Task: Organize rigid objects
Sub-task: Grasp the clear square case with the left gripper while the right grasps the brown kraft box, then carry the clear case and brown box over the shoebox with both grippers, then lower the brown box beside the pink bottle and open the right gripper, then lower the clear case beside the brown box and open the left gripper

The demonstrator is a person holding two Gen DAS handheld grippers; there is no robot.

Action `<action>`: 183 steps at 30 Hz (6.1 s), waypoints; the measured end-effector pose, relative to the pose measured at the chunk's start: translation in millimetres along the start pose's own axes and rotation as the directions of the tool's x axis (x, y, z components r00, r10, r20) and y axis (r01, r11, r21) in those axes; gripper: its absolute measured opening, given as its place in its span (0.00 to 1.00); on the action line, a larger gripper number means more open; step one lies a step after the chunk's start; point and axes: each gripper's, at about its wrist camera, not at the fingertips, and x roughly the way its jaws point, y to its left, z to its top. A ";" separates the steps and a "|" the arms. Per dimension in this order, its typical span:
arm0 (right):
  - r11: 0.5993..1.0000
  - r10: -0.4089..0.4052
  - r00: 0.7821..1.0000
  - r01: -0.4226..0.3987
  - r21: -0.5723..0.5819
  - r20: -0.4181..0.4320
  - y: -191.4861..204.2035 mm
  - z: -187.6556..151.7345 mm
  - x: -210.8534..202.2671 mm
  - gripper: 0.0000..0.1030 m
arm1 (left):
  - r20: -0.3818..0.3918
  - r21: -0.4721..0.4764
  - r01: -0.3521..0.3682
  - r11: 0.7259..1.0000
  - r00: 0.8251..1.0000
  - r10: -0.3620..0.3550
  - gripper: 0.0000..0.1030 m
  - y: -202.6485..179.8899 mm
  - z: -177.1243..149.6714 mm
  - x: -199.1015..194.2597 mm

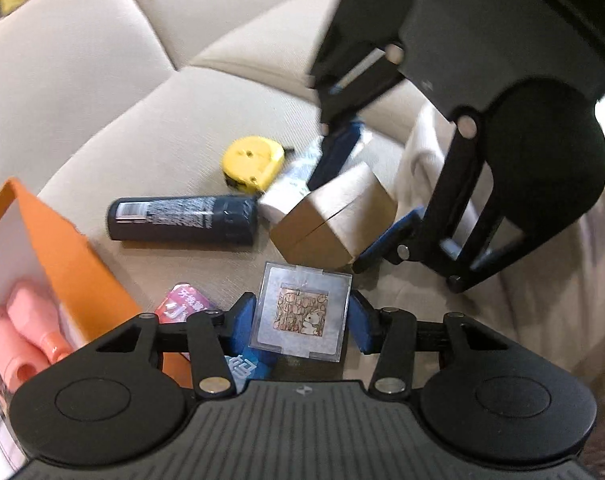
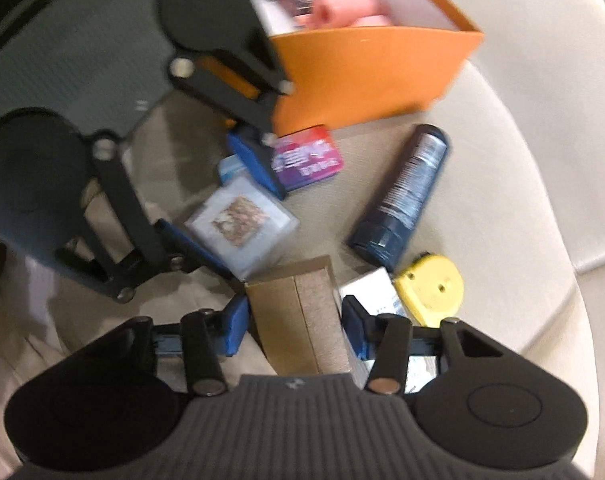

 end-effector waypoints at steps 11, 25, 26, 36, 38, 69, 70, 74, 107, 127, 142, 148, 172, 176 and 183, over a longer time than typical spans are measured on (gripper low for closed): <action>0.939 -0.126 0.987 0.088 0.332 0.096 2.0 -1.1 -62.8 0.46 | 0.141 -0.228 0.013 0.973 0.990 0.020 0.54 11.0 5.8 -68.5; 0.963 -0.233 0.953 0.198 0.185 0.194 20.3 65.2 -115.5 0.46 | 0.245 -0.445 -0.065 0.893 0.951 0.191 0.54 76.1 -16.4 -130.5; 0.964 -0.236 0.950 0.202 0.174 0.206 21.7 72.3 -116.6 0.46 | 0.241 -0.458 -0.074 0.886 0.949 0.205 0.54 81.4 -19.1 -131.9; 0.977 -0.210 0.939 0.212 0.023 0.271 34.5 142.6 -113.0 0.46 | 0.164 -0.593 -0.161 0.789 0.935 0.315 0.54 131.5 -61.7 -144.0; 0.980 -0.188 0.945 0.198 -0.009 0.267 33.7 154.6 -106.8 0.46 | 0.150 -0.608 -0.158 0.778 0.940 0.308 0.54 141.7 -68.9 -140.6; 0.962 0.226 0.965 -0.243 -0.125 -0.136 3.8 233.0 36.0 0.46 | -0.060 -0.675 -0.107 0.730 0.994 0.090 0.54 211.0 -116.1 -55.1; 0.963 0.216 0.967 -0.234 -0.135 -0.133 2.7 233.6 34.7 0.46 | -0.059 -0.677 -0.104 0.728 0.994 0.088 0.54 211.9 -116.4 -55.3; 0.965 0.205 0.971 -0.222 -0.143 -0.123 -3.6 235.1 28.1 0.50 | -0.053 -0.691 -0.098 0.716 0.995 0.086 0.54 214.5 -119.0 -55.2; 0.919 0.337 0.915 -0.371 -0.134 -0.223 -1.3 235.5 32.5 0.46 | -0.017 -0.710 -0.061 0.701 0.997 0.070 0.54 214.2 -132.9 -68.2; 0.951 0.219 0.935 -0.268 -0.152 -0.280 -33.3 239.1 52.4 0.47 | 0.013 -0.710 -0.007 0.704 1.000 0.023 0.54 206.1 -119.5 -51.9; 0.968 0.092 0.963 -0.146 -0.204 -0.252 -42.3 244.6 51.8 0.32 | 0.051 -0.704 0.040 0.709 0.999 -0.005 0.54 205.0 -102.7 -42.4; 0.952 0.061 0.974 -0.123 -0.282 -0.217 -25.9 237.4 55.1 0.53 | 0.023 -0.701 0.022 0.713 1.000 -0.009 0.54 204.2 -102.2 -37.0; 0.944 -0.095 0.990 0.057 -0.325 -0.104 -35.7 221.0 64.9 0.34 | 0.023 -0.681 0.030 0.732 1.000 -0.019 0.54 200.6 -83.0 -35.4; 0.888 -0.152 0.986 0.108 -0.446 -0.064 -19.6 208.9 64.0 0.34 | 0.033 -0.661 0.037 0.750 0.999 -0.021 0.54 197.2 -74.9 -35.0; 0.970 -0.140 0.987 0.152 -0.192 0.073 -36.0 203.1 21.3 0.34 | 0.048 -0.729 0.053 0.683 0.999 -0.026 0.54 202.2 -63.4 -27.9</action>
